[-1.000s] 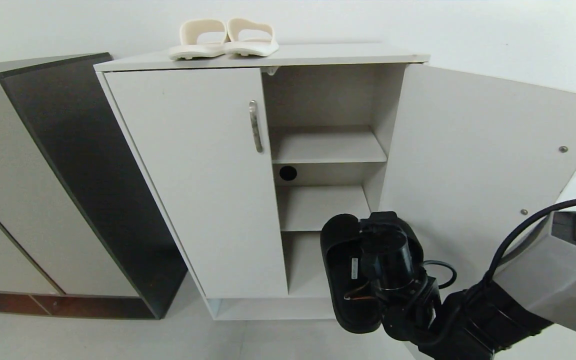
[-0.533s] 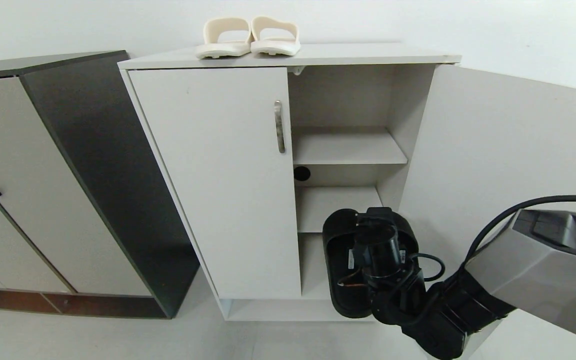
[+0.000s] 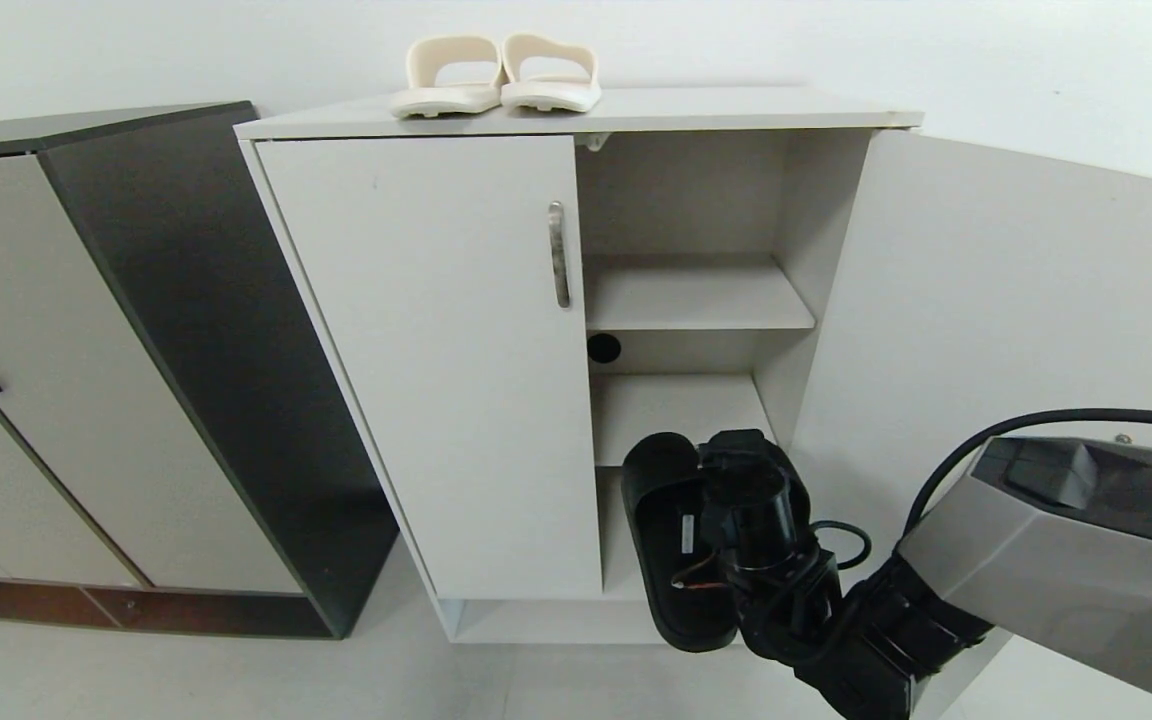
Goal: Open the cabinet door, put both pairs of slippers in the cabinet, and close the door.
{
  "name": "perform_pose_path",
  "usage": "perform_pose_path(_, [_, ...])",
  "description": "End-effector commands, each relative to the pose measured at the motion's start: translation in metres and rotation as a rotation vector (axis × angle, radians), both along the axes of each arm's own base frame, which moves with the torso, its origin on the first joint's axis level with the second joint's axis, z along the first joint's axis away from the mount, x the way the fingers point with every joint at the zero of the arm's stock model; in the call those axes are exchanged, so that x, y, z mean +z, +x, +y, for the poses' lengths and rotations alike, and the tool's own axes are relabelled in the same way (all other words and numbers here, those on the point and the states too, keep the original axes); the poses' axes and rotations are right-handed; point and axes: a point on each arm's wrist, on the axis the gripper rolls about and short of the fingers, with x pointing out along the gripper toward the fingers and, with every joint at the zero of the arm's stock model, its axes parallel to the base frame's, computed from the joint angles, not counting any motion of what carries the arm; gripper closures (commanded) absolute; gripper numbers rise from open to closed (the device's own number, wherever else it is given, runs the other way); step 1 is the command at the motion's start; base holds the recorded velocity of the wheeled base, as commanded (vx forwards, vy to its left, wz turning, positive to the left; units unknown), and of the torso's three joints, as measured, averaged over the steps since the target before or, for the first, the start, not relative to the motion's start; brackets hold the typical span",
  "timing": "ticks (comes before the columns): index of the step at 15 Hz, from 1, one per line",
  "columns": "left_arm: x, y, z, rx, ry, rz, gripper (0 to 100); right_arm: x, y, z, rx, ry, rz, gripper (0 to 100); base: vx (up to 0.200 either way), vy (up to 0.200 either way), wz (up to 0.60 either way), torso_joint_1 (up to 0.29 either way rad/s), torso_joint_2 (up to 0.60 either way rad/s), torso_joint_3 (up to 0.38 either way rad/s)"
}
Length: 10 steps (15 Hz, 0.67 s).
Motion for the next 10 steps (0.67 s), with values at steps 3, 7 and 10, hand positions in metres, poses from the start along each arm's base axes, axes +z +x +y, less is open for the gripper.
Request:
perform_pose_path(3, [0.0001, -0.0001, 0.0008, -0.046, 0.0, 0.002, 100, -0.0032, 0.0033, 0.003, 0.002, -0.001, 0.0, 100, 0.0, 0.0, 0.0, 0.0, 0.0, 0.0])
perform_pose_path(7, [-0.0004, -0.002, 0.0015, -0.089, 0.0, -0.022, 100, -0.0023, 0.0017, 0.0067, 0.012, -0.004, -0.004, 100, 0.0, 0.0, 0.0, -0.001, 0.0, -0.026])
perform_pose_path(10, [-0.0015, -0.0065, 0.0015, -0.09, 0.003, -0.081, 100, -0.0057, 0.0009, 0.0068, 0.014, -0.008, 0.002, 100, 0.0, 0.0, 0.0, 0.004, 0.0, -0.176])
